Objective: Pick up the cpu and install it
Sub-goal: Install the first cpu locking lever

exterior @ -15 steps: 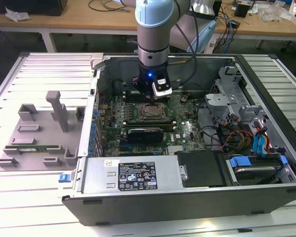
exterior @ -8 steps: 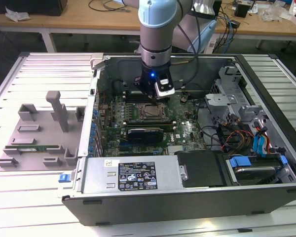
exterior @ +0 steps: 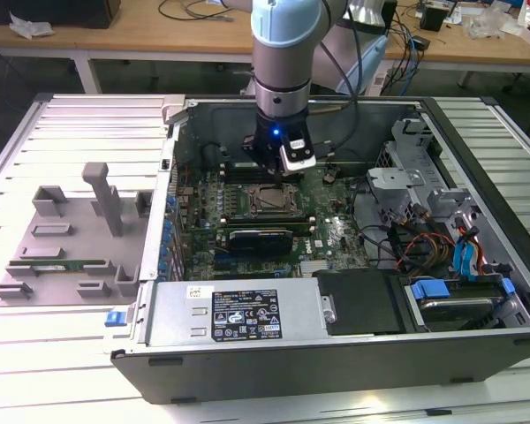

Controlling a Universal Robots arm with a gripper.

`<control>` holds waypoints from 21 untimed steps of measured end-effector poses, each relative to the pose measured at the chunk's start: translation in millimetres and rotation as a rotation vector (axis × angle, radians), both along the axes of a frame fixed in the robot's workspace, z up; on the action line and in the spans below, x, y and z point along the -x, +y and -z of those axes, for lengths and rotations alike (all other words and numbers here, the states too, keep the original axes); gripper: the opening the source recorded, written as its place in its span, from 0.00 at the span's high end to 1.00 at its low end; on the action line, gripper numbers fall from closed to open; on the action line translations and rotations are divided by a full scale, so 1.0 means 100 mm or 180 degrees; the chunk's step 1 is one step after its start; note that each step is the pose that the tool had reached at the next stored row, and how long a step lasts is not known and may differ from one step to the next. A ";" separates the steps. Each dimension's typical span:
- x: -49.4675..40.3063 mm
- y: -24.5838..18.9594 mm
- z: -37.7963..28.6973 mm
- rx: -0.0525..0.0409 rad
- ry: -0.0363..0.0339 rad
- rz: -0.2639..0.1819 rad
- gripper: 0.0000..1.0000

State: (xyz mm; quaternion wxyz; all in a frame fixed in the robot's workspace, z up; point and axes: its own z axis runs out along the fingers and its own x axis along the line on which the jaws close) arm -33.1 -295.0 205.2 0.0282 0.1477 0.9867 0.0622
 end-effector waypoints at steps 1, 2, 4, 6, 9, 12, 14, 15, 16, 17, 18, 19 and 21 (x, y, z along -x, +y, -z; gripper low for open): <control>0.000 0.000 -0.032 0.0000 0.0000 0.0000 0.89; 0.000 0.000 -0.064 0.0000 0.0000 0.0000 0.89; 0.000 0.000 -0.142 0.0000 0.0000 0.0000 0.89; 0.000 0.000 -0.219 0.0000 0.0000 0.0000 0.89; 0.000 0.000 -0.323 0.0044 0.0000 0.0000 0.89; 0.000 0.000 -0.334 0.0224 0.0002 0.0000 0.89; 0.000 0.000 -0.335 0.0328 0.0007 0.0000 0.89; 0.000 -0.001 -0.335 0.0349 0.0007 0.0000 0.89; 0.000 0.000 -0.335 0.0355 0.0007 0.0000 0.89; 0.000 0.000 -0.335 0.0362 0.0007 0.0000 0.89; 0.000 0.000 -0.335 0.0368 0.0007 0.0000 0.89; 0.000 0.000 -0.335 0.0372 0.0007 0.0000 0.89; 0.001 -0.001 -0.334 0.0408 0.0007 -0.0023 0.89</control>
